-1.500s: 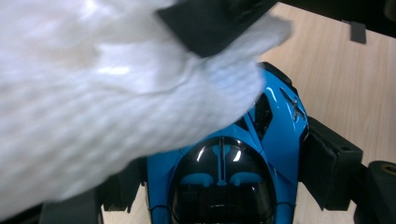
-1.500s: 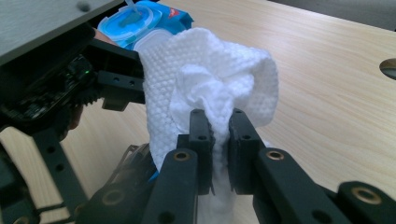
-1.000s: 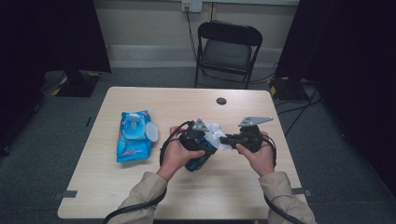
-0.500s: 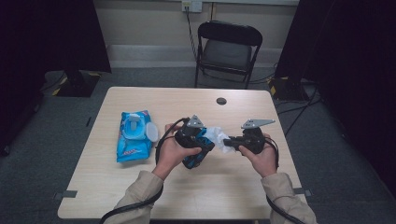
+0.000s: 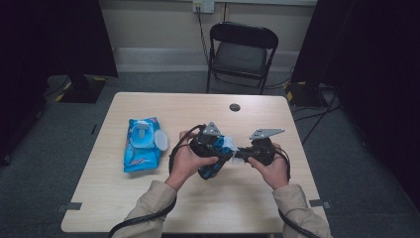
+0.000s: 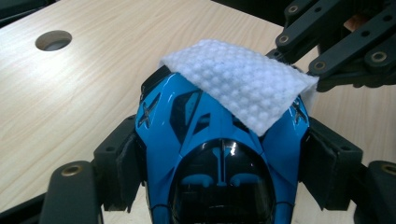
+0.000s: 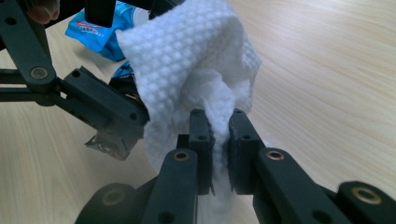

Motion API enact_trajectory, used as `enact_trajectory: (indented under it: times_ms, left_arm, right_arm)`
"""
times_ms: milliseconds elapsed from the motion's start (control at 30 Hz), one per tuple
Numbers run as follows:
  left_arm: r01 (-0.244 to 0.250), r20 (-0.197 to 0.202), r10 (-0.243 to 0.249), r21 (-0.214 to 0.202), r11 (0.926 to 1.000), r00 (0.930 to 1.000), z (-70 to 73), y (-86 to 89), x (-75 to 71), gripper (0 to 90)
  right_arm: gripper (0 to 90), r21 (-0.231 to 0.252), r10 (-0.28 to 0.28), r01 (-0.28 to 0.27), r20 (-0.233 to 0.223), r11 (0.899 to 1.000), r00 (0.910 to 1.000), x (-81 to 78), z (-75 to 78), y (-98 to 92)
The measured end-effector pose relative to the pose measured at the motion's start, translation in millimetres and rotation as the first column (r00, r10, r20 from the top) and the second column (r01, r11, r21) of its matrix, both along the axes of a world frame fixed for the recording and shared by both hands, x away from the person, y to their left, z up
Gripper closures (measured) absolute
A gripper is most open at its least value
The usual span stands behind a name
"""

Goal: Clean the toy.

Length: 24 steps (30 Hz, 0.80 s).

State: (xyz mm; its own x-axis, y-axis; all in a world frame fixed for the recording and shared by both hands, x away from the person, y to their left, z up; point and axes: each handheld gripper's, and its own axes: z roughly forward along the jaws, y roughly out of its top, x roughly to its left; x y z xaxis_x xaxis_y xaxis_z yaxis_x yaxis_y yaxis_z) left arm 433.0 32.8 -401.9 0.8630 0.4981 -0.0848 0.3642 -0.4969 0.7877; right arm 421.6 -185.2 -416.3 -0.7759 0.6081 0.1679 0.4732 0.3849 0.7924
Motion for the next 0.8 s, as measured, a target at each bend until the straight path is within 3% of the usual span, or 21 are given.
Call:
enact_trajectory:
  times_ms: [600, 800]
  left_arm:
    - [0.001, -0.011, -0.001, -0.002, 1.0, 0.9999, -1.3, -4.4, 0.2, 24.6]
    - [0.001, -0.018, -0.001, -0.004, 1.0, 0.9998, 0.0, -4.9, 0.6, 24.6]
  right_arm:
    - [82.3, 0.045, 0.028, -0.028, -0.006, 0.999, 0.9996, -3.8, -13.3, 7.6]
    - [82.3, 0.033, 0.031, -0.03, -0.004, 0.999, 0.9995, -4.8, -15.2, 10.1]
